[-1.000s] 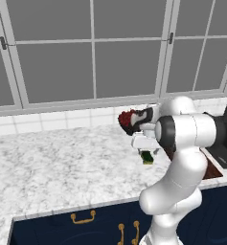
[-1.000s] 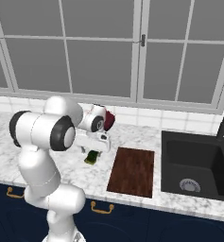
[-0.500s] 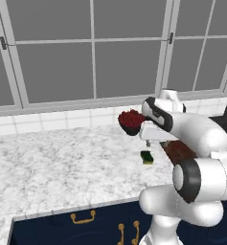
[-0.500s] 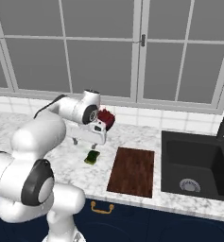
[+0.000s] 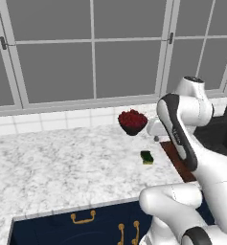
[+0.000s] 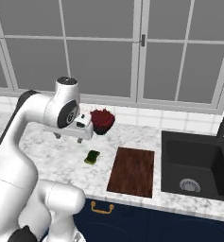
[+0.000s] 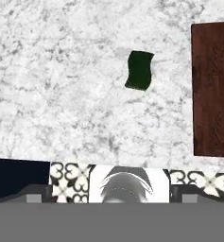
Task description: Pick up the sponge from the counter and clean the cutting board by briefly scrubbing or pressing down on the cutting board. Once finished, release the sponge.
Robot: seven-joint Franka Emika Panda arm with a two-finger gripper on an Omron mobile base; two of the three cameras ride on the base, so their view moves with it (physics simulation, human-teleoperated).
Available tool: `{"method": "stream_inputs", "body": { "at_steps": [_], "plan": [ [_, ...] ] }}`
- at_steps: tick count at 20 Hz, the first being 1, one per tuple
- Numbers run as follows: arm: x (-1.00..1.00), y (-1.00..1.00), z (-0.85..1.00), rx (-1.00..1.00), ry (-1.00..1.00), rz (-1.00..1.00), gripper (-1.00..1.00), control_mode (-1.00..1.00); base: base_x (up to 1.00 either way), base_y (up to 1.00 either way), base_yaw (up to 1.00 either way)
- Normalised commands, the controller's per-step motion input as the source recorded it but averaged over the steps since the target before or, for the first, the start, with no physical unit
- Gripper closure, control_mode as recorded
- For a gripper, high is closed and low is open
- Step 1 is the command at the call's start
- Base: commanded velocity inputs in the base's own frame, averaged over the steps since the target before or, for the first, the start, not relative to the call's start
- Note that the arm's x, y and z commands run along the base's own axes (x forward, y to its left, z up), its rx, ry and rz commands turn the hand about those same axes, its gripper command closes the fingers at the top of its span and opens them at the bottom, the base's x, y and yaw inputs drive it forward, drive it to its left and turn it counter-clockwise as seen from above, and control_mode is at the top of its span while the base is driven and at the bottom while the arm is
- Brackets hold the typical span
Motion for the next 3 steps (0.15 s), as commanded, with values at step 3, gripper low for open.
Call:
{"method": "stream_inputs", "body": {
  "at_steps": [3],
  "plan": [
    [-0.72,0.00,1.00,0.00,-0.18,0.00,-1.00,-1.00,0.00,0.00,0.00]
  ]
}}
